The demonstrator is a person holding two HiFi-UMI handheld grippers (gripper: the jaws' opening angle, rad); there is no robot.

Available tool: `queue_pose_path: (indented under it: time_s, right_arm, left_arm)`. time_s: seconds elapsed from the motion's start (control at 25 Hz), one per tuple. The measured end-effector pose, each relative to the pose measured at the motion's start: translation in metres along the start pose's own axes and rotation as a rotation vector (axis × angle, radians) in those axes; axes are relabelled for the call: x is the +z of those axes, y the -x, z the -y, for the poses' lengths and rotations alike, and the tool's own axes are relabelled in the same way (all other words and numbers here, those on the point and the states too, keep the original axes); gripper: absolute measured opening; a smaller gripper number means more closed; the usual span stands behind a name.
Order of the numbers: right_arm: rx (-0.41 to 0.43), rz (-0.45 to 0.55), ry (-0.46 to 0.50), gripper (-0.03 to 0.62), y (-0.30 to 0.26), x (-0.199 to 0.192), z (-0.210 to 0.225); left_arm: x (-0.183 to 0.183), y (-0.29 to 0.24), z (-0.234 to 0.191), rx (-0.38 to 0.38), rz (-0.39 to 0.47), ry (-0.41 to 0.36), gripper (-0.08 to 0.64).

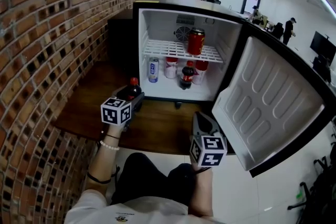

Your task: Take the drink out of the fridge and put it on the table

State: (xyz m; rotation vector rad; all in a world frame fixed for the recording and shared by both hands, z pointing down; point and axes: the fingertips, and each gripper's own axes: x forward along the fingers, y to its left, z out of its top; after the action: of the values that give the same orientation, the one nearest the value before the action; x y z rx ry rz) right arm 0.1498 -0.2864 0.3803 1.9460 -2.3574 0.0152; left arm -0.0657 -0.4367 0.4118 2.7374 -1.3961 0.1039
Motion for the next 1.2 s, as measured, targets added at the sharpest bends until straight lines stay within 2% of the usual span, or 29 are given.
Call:
queue_pose_path:
  time_s: [0.56,0.96,1.2]
  right_arm:
    - [-0.002,-0.005,-0.002,0.012,-0.001,-0.001,-0.001]
    - [0.004,-0.014,-0.001,0.012,-0.004,-0.004,-0.003]
    - [0.009,-0.02,0.001,0.012,-0.005,-0.005,-0.006]
  left_arm:
    - [-0.045,-0.004,-0.017,0.048,-0.036,0.042,0.304]
    - [-0.049,0.004,-0.01,0.052,-0.03,-0.023,0.304]
    - [-0.051,0.008,-0.008,0.056,-0.021,-0.036,0.307]
